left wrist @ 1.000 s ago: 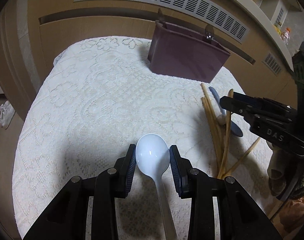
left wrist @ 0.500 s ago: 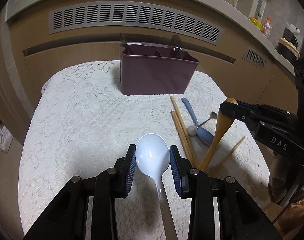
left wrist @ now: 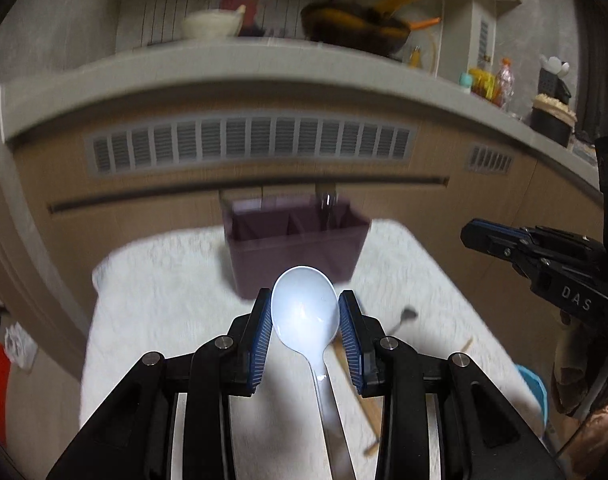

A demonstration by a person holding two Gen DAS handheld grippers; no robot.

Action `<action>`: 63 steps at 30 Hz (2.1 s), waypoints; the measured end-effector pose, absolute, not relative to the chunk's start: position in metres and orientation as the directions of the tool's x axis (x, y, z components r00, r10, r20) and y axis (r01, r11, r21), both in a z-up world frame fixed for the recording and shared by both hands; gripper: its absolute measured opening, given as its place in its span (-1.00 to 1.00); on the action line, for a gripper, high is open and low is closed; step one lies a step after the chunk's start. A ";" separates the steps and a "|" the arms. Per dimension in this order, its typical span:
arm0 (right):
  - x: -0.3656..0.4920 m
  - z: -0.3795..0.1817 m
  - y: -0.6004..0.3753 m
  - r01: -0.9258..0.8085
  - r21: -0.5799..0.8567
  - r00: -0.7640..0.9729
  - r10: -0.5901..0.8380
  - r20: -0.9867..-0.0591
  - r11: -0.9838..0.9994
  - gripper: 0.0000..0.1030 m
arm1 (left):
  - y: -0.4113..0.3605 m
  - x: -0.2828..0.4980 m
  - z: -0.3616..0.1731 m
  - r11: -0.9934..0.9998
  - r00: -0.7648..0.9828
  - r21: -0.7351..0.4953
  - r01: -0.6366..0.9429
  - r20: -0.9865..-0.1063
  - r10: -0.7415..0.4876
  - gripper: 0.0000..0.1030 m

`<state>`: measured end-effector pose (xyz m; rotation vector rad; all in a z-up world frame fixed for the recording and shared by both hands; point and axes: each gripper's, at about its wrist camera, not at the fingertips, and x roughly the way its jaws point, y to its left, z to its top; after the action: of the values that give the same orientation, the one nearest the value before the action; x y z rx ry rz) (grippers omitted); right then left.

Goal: Organize utensils
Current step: 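Lift the white spoon with the left tool while the right tool lifts the wooden spoon, then carry both spoons over the purple caddy and drop them in with both tools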

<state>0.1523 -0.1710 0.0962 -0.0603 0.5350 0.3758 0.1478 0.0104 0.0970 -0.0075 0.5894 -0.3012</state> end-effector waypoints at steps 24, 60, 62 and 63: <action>0.251 -0.050 -0.091 -0.702 -0.127 0.433 0.278 -0.857 0.701 -0.04 | 0.050 0.199 0.015 0.972 0.693 -0.193 0.137 -0.682 -0.233 -0.33; 0.202 0.148 -0.176 -0.500 0.176 0.729 0.522 -0.442 0.848 -0.52 | 0.010 0.179 0.144 0.952 0.888 -0.101 0.290 -0.343 -0.307 -0.33; 0.202 0.190 -0.178 -0.502 0.160 0.772 0.524 -0.359 0.850 -0.51 | 0.001 0.178 0.187 0.956 0.937 -0.034 0.292 -0.192 -0.292 -0.33; 0.204 0.209 -0.179 -0.508 0.160 0.783 0.531 -0.323 0.846 -0.51 | -0.003 0.177 0.202 0.956 0.947 -0.011 0.293 -0.133 -0.292 -0.33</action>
<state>0.2037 -0.1792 0.2085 0.0657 0.3678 0.5614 0.1770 -0.0025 0.2023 0.0086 0.1340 -0.2979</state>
